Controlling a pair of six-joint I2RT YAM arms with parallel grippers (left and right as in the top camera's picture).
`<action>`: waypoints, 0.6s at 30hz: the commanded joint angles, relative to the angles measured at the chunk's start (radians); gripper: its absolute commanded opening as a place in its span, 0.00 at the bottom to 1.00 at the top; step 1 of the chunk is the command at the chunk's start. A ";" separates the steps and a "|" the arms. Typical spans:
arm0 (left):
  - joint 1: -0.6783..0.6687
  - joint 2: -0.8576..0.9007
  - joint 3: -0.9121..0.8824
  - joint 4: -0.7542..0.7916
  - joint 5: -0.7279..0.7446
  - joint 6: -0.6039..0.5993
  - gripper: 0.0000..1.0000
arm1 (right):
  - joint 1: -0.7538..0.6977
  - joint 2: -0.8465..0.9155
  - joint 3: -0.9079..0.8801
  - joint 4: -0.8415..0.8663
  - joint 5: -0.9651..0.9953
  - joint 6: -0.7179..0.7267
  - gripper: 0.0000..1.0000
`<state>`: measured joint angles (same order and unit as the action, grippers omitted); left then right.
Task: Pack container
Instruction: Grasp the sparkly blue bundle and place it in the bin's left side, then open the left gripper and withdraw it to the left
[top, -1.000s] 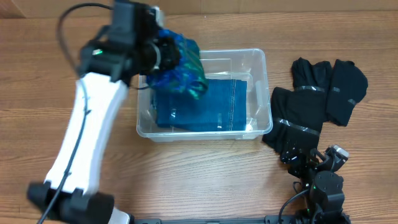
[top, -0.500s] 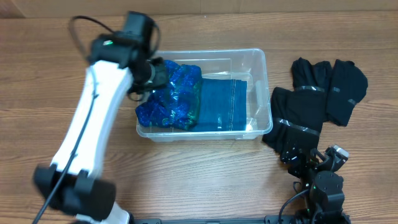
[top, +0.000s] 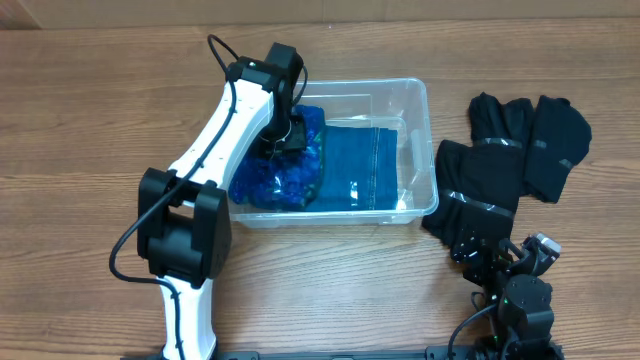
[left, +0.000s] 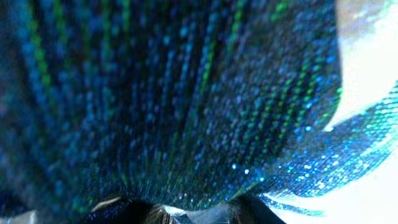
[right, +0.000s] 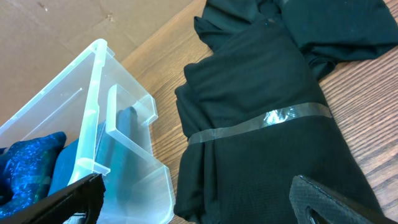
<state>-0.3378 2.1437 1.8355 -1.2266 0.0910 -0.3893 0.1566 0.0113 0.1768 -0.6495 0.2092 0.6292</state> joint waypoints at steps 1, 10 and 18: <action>0.006 0.039 -0.002 0.027 0.025 0.008 0.35 | -0.006 -0.007 -0.015 -0.003 0.006 0.004 1.00; -0.003 -0.251 -0.080 -0.154 -0.132 0.076 0.55 | -0.006 -0.007 -0.015 -0.003 0.006 0.004 1.00; -0.002 -0.248 -0.498 0.265 -0.117 0.049 0.56 | -0.006 -0.007 -0.015 -0.003 0.006 0.004 1.00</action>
<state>-0.3344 1.8606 1.4082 -0.9981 -0.0341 -0.3214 0.1566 0.0113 0.1768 -0.6502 0.2092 0.6289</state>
